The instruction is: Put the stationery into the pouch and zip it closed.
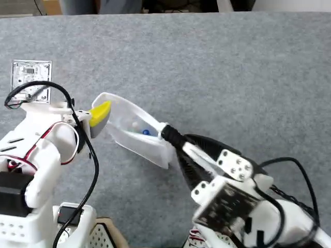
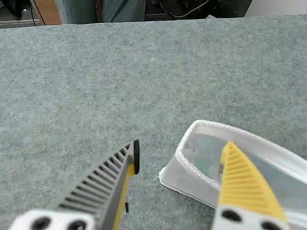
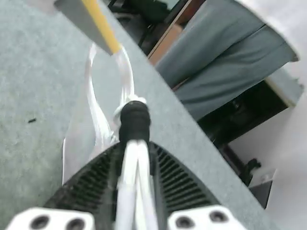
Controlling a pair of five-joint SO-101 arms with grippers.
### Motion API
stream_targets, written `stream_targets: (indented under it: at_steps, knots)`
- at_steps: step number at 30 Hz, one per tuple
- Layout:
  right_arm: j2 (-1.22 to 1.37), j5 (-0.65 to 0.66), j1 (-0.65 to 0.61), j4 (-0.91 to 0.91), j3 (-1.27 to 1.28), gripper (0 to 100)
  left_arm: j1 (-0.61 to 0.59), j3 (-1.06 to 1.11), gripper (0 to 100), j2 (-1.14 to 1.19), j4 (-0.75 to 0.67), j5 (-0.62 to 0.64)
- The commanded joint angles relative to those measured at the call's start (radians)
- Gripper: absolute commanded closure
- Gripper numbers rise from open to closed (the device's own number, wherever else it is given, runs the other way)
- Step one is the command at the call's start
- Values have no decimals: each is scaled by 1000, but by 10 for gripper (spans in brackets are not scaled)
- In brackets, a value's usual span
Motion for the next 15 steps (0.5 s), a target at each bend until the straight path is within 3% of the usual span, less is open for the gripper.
stream_targets:
  at_steps: [1,11,15]
  knots:
    - [1,6,-12,2,-65,986,-5,-44,710,-6,5,0]
    - [1,6,-15,37,-30,986,-4,-27,723,-8,5,-6]
    - [1,6,-31,51,31,985,-4,5,854,-8,2,-9]
